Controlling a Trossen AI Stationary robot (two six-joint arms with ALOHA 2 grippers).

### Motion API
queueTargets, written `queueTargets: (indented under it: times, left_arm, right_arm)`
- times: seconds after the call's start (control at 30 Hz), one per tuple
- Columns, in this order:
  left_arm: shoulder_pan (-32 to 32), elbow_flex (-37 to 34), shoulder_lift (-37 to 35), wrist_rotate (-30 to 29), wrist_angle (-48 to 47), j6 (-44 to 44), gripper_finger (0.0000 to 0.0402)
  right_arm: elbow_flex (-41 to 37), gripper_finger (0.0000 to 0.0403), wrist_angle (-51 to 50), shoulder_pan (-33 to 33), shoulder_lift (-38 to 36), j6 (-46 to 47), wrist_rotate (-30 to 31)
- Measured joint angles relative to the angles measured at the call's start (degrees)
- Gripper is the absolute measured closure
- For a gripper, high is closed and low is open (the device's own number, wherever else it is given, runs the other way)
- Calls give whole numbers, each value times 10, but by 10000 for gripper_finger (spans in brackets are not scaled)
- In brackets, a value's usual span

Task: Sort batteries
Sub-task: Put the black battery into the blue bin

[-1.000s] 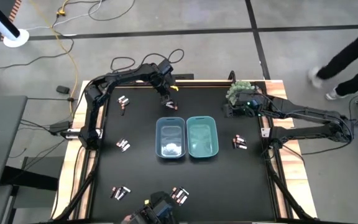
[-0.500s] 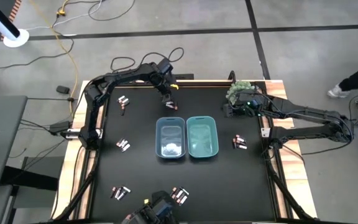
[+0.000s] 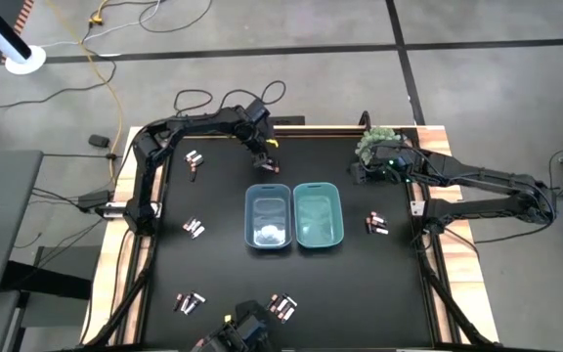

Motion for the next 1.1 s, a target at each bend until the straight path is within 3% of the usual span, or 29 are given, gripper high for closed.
queueTargets:
  times: [0.6,0.93,1.1]
  left_arm:
    - [2,-67,-4,-10,56,3,233]
    - [2,-68,-2,-17,52,50,356]
    - [2,-68,-2,-18,53,60,361]
  right_arm:
    - [0,275,3,0,0,20,0]
    - [0,275,7,0,0,42,0]
    - [0,275,7,0,0,54,0]
